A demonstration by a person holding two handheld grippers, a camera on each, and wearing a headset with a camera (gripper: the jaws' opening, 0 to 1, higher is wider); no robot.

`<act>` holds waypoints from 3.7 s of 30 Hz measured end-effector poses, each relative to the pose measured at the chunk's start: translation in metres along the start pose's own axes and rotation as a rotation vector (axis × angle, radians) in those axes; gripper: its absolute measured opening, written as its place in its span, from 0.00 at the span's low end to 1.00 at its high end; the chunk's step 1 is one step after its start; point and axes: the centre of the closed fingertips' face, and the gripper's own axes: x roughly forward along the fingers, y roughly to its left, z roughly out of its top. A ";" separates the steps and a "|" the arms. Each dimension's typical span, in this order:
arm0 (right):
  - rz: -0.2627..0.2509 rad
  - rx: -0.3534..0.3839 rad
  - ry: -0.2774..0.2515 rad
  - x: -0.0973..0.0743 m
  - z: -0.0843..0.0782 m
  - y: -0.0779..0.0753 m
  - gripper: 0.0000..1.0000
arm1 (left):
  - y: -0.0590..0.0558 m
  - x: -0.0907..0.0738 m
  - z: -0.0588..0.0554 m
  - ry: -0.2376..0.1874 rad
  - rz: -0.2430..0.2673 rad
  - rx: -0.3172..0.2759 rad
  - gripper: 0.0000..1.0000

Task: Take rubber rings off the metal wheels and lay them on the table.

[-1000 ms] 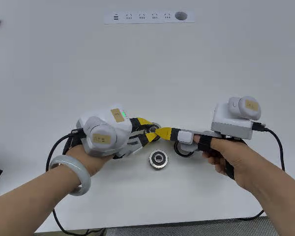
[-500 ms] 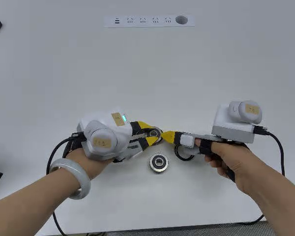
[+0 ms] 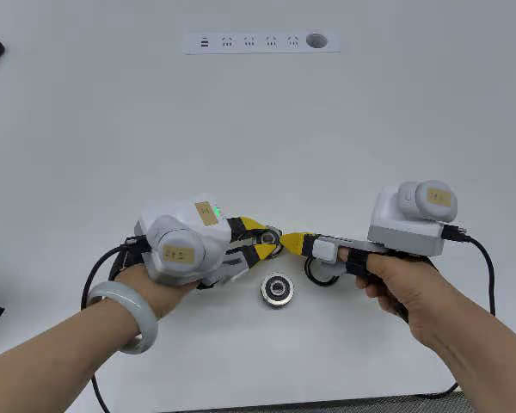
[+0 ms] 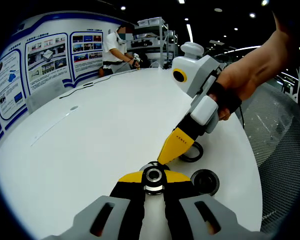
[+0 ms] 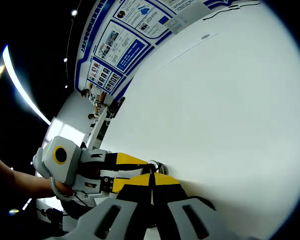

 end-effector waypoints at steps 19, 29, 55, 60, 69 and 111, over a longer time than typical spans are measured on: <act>0.039 0.019 -0.021 0.000 0.007 0.004 0.02 | -0.001 0.000 0.001 0.005 -0.007 0.023 0.14; 0.015 0.013 -0.017 0.001 0.006 -0.001 0.02 | -0.002 -0.002 0.004 -0.011 -0.006 0.036 0.16; 0.048 0.012 -0.017 -0.006 0.000 0.021 0.02 | 0.004 -0.019 -0.010 -0.009 0.038 -0.007 0.39; 0.069 0.018 -0.032 -0.010 0.001 0.029 0.02 | 0.004 -0.022 -0.014 -0.007 0.046 -0.018 0.41; 0.066 0.038 -0.065 -0.032 -0.003 0.028 0.02 | 0.008 -0.031 -0.022 -0.004 0.063 -0.040 0.44; -0.148 -0.205 0.021 -0.077 -0.033 -0.029 0.15 | -0.004 -0.060 -0.025 -0.031 0.103 -0.100 0.49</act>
